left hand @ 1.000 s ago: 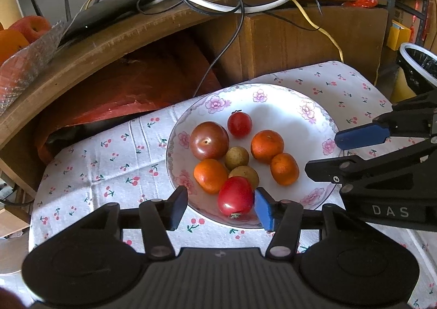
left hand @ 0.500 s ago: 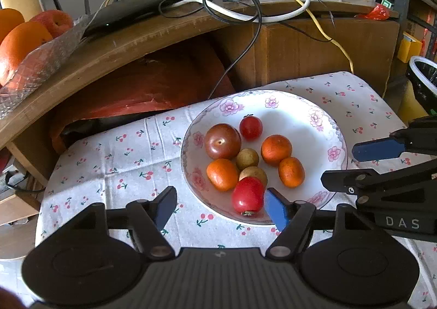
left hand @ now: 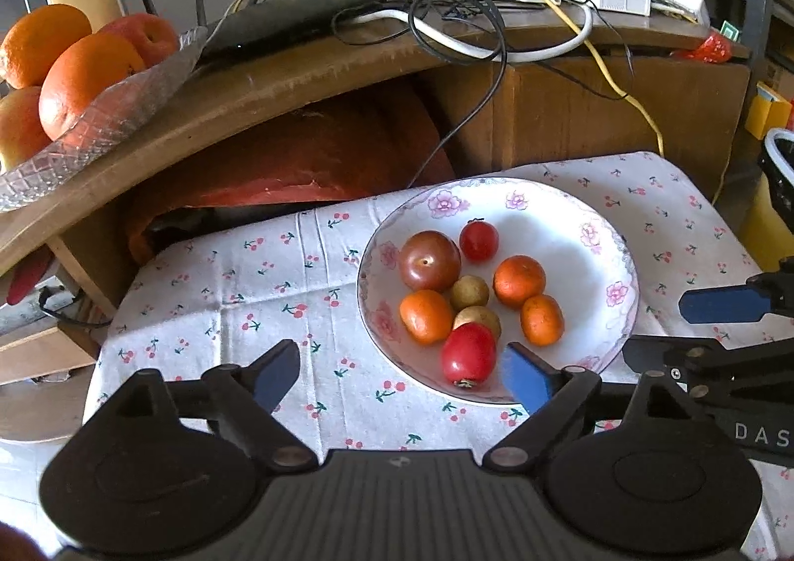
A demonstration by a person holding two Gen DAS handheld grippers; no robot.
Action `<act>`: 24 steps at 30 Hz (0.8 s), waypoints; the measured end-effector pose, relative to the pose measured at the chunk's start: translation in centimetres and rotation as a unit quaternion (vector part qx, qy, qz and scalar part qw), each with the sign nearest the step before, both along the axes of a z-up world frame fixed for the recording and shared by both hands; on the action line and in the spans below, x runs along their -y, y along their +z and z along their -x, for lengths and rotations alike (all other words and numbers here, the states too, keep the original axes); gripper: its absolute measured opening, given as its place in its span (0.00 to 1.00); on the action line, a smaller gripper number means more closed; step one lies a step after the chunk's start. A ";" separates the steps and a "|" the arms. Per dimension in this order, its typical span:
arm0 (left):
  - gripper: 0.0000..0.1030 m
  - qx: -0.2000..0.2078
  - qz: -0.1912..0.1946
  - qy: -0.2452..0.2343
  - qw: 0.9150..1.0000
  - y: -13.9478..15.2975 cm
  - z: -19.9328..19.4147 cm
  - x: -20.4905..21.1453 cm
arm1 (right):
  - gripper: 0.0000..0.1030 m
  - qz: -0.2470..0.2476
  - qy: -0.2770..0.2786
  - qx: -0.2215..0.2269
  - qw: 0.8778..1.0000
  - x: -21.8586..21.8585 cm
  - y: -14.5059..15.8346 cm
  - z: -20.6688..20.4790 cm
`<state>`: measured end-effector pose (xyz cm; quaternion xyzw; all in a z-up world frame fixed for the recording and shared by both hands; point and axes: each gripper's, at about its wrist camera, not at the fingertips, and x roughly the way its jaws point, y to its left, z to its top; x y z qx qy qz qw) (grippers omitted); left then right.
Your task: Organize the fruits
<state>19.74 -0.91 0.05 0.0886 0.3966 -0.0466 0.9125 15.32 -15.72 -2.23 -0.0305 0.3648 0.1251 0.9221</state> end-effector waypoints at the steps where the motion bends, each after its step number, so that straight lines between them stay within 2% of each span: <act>1: 0.95 0.000 0.002 0.001 1.000 0.0 0.1 0.0 | 0.42 -0.001 -0.002 0.000 1.000 0.1 0.0 0.1; 8: 1.00 0.004 -0.009 0.006 1.000 0.3 1.1 0.0 | 0.42 -0.007 -0.010 -0.003 1.000 0.3 0.1 1.3; 24: 1.00 0.016 -0.002 0.011 1.000 1.4 4.1 0.0 | 0.42 -0.017 -0.014 0.002 1.000 0.1 0.7 4.1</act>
